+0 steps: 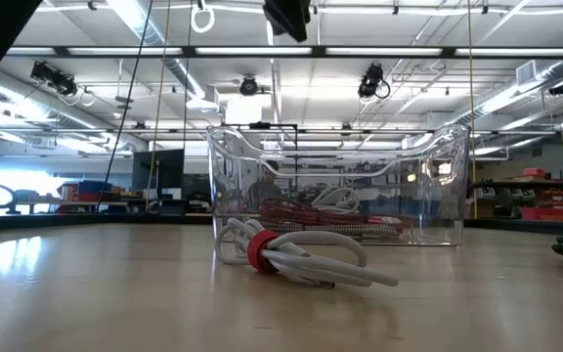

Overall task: Pick and place USB-C Cables
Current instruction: Put the white charger cable into the transparent bin

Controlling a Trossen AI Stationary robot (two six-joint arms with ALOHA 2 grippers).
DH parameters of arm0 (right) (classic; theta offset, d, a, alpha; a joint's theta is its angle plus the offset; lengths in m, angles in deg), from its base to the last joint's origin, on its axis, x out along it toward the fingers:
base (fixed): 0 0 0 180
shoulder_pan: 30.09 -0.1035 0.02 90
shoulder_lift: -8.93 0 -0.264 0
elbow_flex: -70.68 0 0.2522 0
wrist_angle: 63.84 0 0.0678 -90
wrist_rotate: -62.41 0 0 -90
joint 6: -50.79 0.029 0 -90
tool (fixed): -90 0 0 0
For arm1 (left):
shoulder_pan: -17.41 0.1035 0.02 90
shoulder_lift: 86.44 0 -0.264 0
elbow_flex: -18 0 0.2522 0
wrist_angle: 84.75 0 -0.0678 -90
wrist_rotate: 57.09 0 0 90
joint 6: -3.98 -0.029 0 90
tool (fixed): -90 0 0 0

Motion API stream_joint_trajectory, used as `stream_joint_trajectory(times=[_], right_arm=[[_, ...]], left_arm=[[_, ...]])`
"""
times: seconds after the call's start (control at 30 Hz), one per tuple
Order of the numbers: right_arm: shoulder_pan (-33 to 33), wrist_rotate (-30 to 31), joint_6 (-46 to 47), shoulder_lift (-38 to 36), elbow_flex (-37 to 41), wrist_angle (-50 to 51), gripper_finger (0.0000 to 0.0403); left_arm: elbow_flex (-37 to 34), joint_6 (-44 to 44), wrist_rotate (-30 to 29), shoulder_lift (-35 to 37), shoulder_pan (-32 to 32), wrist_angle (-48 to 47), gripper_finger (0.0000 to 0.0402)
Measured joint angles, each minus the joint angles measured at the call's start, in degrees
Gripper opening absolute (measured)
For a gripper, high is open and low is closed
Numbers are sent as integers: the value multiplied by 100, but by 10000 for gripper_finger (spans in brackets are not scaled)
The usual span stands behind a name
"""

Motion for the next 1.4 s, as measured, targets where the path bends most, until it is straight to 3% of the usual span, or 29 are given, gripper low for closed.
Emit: stream_joint_trajectory(times=[0.4, 0.83, 1.17, 1.4], right_arm=[[0, -149, 161, 0, -2, 78, 138], [-34, -745, 1147, 0, -2, 188, 138], [-293, -755, 1294, 0, -2, 164, 138], [-388, -697, 1289, 0, -2, 125, 138]], left_arm=[[-6, 765, -298, -3, -1176, 52, 107], [-13, 632, -322, -467, -2410, 725, 107], [-13, 904, -289, -1290, -2431, 735, 108], [-13, 134, -278, -1763, -2400, 556, 137]])
